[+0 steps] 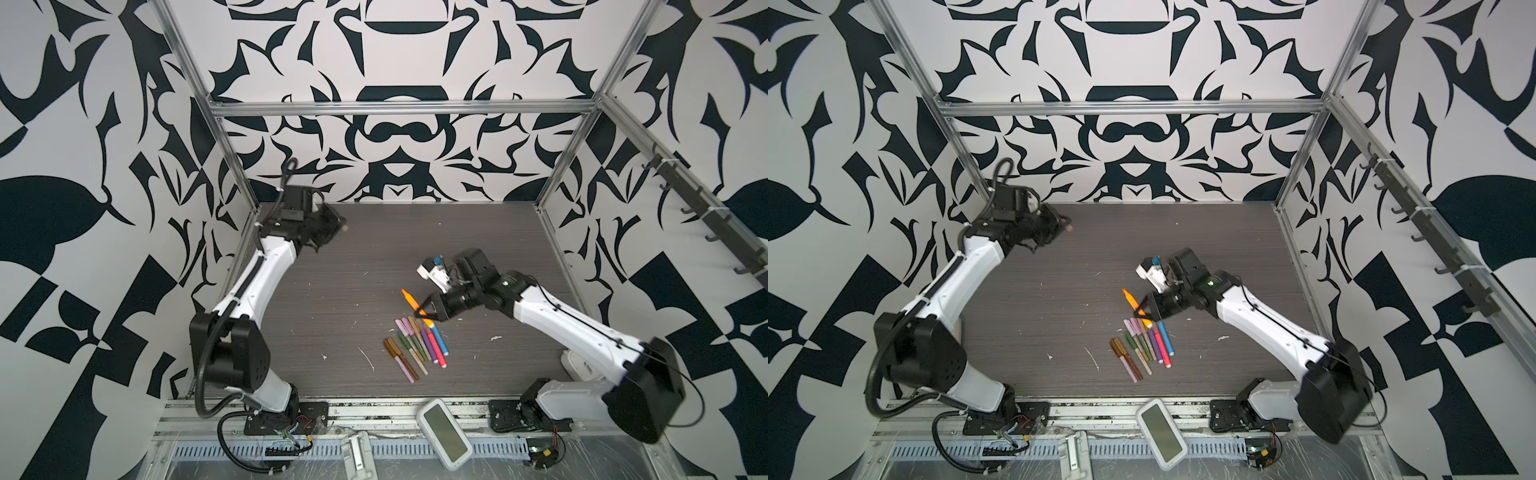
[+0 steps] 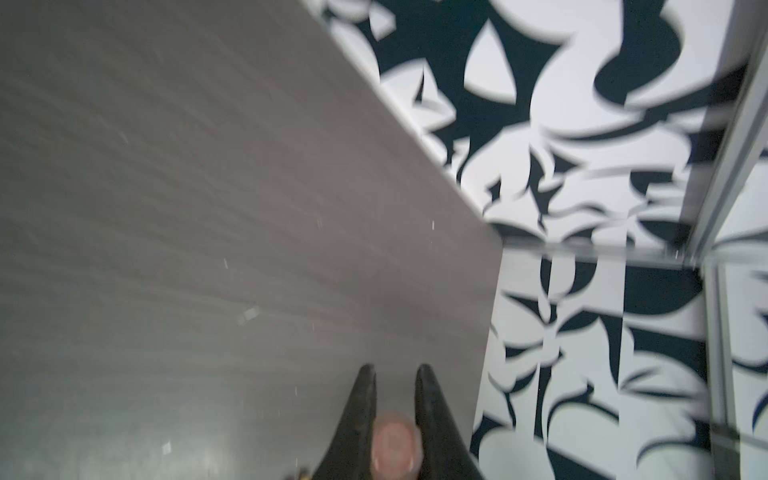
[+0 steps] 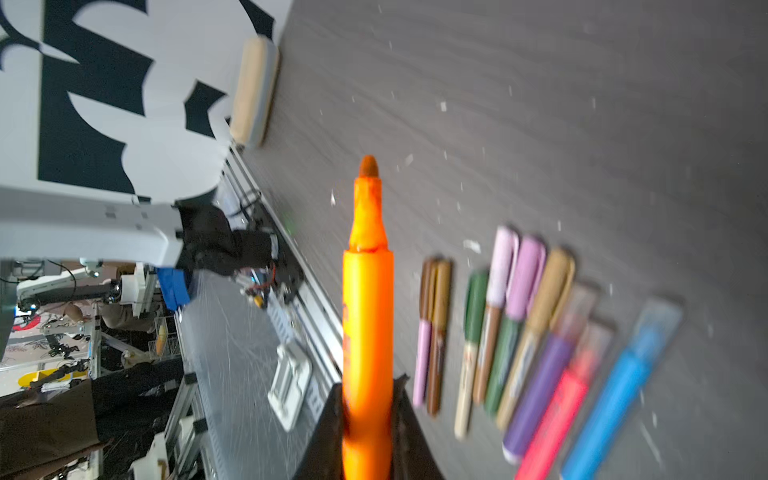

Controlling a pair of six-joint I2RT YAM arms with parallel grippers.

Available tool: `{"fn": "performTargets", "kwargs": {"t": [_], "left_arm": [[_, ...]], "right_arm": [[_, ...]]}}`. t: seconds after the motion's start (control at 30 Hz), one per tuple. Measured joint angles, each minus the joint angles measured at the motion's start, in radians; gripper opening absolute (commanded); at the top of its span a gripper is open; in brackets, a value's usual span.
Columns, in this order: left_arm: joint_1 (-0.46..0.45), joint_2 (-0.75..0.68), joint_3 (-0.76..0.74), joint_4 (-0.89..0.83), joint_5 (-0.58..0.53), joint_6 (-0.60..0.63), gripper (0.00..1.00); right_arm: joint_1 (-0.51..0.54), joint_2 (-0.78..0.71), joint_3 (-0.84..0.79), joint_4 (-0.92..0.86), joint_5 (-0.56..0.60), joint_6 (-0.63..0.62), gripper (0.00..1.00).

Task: Open the pen caps
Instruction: 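Draw the left gripper back with the cap while the right holds the highlighter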

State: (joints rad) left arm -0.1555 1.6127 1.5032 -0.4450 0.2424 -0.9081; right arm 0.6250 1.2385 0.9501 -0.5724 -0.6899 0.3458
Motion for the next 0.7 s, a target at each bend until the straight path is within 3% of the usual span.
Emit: {"fn": "performTargets", "kwargs": {"t": [0.1,0.3,0.53,0.7], "left_arm": [[-0.034,0.027,0.040,-0.013,-0.039,0.045,0.00],[-0.221,0.137,0.099,-0.166,-0.084,0.117,0.00],[-0.353,0.507,0.322,-0.441,-0.176,0.170,0.00],[-0.396,0.713,0.525,-0.565,-0.189,0.172,0.00]], "right_arm": [[-0.005,-0.043,-0.017,-0.037,0.017,0.011,0.00],[-0.039,-0.042,-0.017,-0.045,0.121,0.029,0.00],[-0.101,-0.043,-0.015,-0.106,0.380,0.050,0.00],[-0.170,-0.042,-0.014,-0.130,0.465,0.077,0.00]]}}
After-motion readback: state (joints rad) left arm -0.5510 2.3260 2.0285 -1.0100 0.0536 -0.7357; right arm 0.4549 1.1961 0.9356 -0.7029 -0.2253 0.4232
